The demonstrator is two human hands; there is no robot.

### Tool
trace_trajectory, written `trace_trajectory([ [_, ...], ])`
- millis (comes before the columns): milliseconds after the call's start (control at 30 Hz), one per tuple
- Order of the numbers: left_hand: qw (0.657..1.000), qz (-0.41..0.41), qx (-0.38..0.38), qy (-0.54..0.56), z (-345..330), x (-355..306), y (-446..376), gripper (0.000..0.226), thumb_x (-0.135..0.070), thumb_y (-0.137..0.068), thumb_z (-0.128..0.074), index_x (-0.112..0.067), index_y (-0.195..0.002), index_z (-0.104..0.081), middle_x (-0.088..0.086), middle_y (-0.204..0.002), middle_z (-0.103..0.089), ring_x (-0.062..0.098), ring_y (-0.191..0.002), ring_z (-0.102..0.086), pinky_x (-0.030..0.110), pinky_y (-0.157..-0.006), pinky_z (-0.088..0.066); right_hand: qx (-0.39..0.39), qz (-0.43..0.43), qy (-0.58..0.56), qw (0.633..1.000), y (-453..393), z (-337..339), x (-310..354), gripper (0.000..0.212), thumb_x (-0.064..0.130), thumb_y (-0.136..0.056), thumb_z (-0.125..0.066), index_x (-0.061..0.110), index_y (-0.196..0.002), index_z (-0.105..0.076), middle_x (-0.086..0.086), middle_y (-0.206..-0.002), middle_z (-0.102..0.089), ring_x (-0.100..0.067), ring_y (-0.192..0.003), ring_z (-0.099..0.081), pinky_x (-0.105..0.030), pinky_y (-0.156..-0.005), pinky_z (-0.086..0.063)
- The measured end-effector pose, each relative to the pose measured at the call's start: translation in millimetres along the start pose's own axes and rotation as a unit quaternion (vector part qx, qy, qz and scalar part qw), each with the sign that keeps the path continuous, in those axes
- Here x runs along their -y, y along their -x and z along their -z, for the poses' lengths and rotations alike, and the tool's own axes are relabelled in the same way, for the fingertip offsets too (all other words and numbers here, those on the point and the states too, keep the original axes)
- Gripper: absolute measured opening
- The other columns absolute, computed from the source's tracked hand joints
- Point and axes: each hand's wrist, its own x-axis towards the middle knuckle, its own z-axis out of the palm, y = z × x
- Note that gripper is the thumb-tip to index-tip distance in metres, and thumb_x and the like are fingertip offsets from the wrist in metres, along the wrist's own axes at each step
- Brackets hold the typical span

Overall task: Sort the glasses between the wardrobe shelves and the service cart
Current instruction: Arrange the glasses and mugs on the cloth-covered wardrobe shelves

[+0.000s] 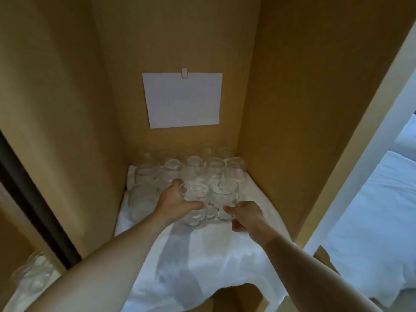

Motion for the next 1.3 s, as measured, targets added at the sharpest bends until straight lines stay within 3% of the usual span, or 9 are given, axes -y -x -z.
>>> trace_trajectory([
  [133,1.0,0.017,0.003,0.0,-24,0,-6,0.114,-0.079,-0.031,-0.076,-0.02,-0.124,-0.045,-0.006,-0.109,-0.059,0.018,-0.101,-0.06,0.03,-0.073,-0.044,0.021,0.003,-0.003,1.0,-28,11,-7,0.035,0.033,-0.08,-0.087,0.01,-0.072,-0.061,-0.007,-0.059,-0.058,-0.019,-0.051,-0.059,-0.025,-0.053,-0.053],
  [267,0.999,0.039,0.002,-0.002,-43,6,-9,0.108,-0.064,-0.043,-0.093,-0.016,-0.128,-0.046,-0.006,-0.11,-0.062,0.019,-0.104,-0.061,0.028,-0.076,-0.043,0.057,0.001,0.006,0.998,-48,22,-16,0.036,0.037,-0.081,-0.085,0.007,-0.081,-0.065,-0.011,-0.07,-0.065,-0.02,-0.062,-0.065,-0.032,-0.061,-0.062],
  [433,0.995,0.075,-0.014,0.062,-53,8,-7,0.104,-0.072,-0.031,-0.082,-0.027,-0.116,-0.043,-0.012,-0.105,-0.059,0.014,-0.098,-0.059,0.023,-0.073,-0.045,0.094,0.003,0.0,0.996,-65,22,-21,0.041,0.041,-0.079,-0.086,0.007,-0.085,-0.064,-0.011,-0.073,-0.067,-0.02,-0.068,-0.066,-0.036,-0.065,-0.064],
  [633,0.977,0.097,0.099,0.163,-47,18,-7,0.112,-0.046,-0.032,-0.098,-0.031,-0.127,-0.041,-0.005,-0.125,-0.056,0.015,-0.118,-0.056,0.034,-0.098,-0.051,0.108,0.022,-0.002,0.994,-66,18,-30,0.047,0.054,-0.079,-0.081,0.014,-0.089,-0.059,-0.009,-0.08,-0.072,-0.019,-0.066,-0.066,-0.032,-0.061,-0.061],
  [833,0.976,0.084,0.126,0.156,-40,26,-7,0.095,-0.018,-0.047,-0.101,-0.03,-0.124,-0.047,0.004,-0.124,-0.06,0.02,-0.117,-0.059,0.034,-0.093,-0.053,0.115,0.032,-0.024,0.993,-67,17,-30,0.046,0.05,-0.077,-0.084,0.011,-0.093,-0.064,-0.01,-0.087,-0.07,-0.02,-0.076,-0.066,-0.03,-0.065,-0.061],
  [967,0.979,0.065,0.171,0.087,-28,15,-17,0.091,-0.029,-0.051,-0.1,-0.039,-0.128,-0.052,-0.006,-0.122,-0.061,0.008,-0.107,-0.061,0.019,-0.082,-0.052,0.103,0.041,-0.048,0.993,-71,21,-25,0.041,0.04,-0.076,-0.088,0.009,-0.085,-0.062,-0.01,-0.082,-0.067,-0.02,-0.075,-0.064,-0.032,-0.071,-0.061],
  [1133,0.964,0.026,0.237,-0.115,-19,-1,-31,0.111,-0.038,-0.051,-0.099,-0.033,-0.147,-0.043,-0.003,-0.134,-0.051,0.015,-0.119,-0.052,0.023,-0.094,-0.048,0.084,0.04,-0.076,0.993,-71,24,-20,0.038,0.031,-0.077,-0.089,0.008,-0.088,-0.06,-0.011,-0.079,-0.063,-0.02,-0.073,-0.06,-0.033,-0.074,-0.058],
  [1233,0.95,0.055,0.253,-0.174,-18,-10,-37,0.102,-0.047,-0.05,-0.097,-0.027,-0.137,-0.049,-0.009,-0.126,-0.055,0.011,-0.11,-0.055,0.015,-0.074,-0.045,0.068,0.06,-0.054,0.994,-68,25,-14,0.041,0.031,-0.076,-0.09,0.01,-0.078,-0.055,-0.012,-0.076,-0.059,-0.021,-0.071,-0.057,-0.04,-0.078,-0.058],
  [1300,0.937,0.065,0.253,-0.232,-16,-16,-39,0.095,-0.058,-0.046,-0.093,-0.024,-0.12,-0.045,-0.006,-0.109,-0.054,0.011,-0.093,-0.054,0.02,-0.06,-0.043,0.045,0.095,0.001,0.994,-68,26,-9,0.048,0.034,-0.073,-0.091,0.013,-0.066,-0.049,-0.007,-0.069,-0.058,-0.02,-0.069,-0.057,-0.044,-0.078,-0.056],
])
